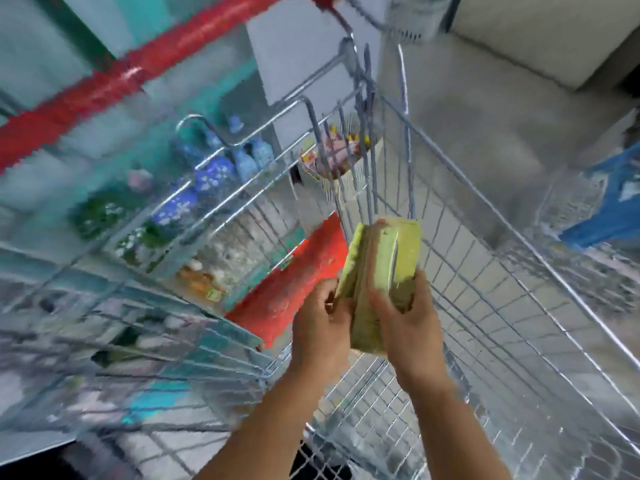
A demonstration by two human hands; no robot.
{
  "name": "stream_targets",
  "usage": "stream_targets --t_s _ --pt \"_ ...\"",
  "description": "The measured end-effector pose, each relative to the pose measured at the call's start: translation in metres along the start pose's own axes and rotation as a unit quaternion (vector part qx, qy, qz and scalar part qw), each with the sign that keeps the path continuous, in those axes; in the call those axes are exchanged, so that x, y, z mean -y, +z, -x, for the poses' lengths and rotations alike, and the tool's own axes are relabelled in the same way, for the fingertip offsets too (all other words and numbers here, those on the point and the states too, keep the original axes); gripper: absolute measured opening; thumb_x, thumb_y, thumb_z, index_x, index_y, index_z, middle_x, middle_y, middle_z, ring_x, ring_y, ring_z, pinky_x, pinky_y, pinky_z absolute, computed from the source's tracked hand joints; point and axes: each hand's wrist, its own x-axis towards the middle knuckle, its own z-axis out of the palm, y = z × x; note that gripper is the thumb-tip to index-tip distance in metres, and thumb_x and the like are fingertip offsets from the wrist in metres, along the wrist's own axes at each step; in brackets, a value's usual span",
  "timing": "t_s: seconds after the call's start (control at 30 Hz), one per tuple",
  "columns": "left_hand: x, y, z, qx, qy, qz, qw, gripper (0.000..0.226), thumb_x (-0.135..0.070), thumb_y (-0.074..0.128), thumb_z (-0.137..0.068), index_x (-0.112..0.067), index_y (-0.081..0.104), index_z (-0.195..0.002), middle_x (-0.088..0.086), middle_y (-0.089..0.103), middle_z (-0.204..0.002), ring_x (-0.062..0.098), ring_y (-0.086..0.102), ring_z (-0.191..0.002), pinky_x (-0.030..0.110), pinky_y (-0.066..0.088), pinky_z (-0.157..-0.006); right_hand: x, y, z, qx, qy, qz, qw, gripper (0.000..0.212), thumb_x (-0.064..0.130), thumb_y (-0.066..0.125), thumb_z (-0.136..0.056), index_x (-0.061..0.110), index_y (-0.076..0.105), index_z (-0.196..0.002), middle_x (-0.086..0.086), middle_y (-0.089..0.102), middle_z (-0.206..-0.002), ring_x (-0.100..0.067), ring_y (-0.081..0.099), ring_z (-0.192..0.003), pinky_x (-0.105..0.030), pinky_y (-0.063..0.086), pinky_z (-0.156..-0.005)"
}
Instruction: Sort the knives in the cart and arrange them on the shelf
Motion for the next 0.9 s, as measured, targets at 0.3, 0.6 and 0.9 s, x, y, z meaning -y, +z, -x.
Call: stream_targets --t_s 0.3,0.6,0.9 --pt "-0.074 -0.134 0.044 -0.218 0.141 -0.087 0.962 0.03 -0.024 0.038 -0.089 -0.012 0.055 -0.111 -0.005 0.056 -0.075 0.015 0.052 -0.068 0.026 0.031 -0.059 0.132 0.048 0.059 0.131 -0.181 -0.02 0.975 0.038 0.003 0.06 -0.088 0.009 0.048 -0.123 0.013 0.056 -0.055 0.005 0.047 -0.044 -0.003 0.034 -0.044" --pt "-0.096 -0.298 0.127 -0.408 0.187 -0.055 0.892 0.043 -0.018 0.039 -0.094 -0.025 0.04 -0.136 -0.016 0.058 -0.099 0.002 0.058 -0.08 0.023 0.048 -0.07 0.218 0.148 0.177 0.274 -0.336 -0.059 0.899 0.055 0.018 0.066 -0.086 0.032 0.044 -0.134 0.014 0.066 -0.105 -0.003 0.065 -0.091 -0.016 0.052 -0.077" --pt "-0.059 -0.453 0.272 -0.549 0.154 -0.094 0.816 0.05 -0.012 0.035 -0.097 -0.026 0.028 -0.144 -0.008 0.057 -0.119 0.009 0.06 -0.091 0.025 0.05 -0.08 0.251 0.246 0.36 0.369 -0.431 -0.015 0.824 0.072 0.027 0.062 -0.088 0.029 0.025 -0.149 -0.004 0.043 -0.118 0.018 0.048 -0.081 0.006 0.034 -0.068"
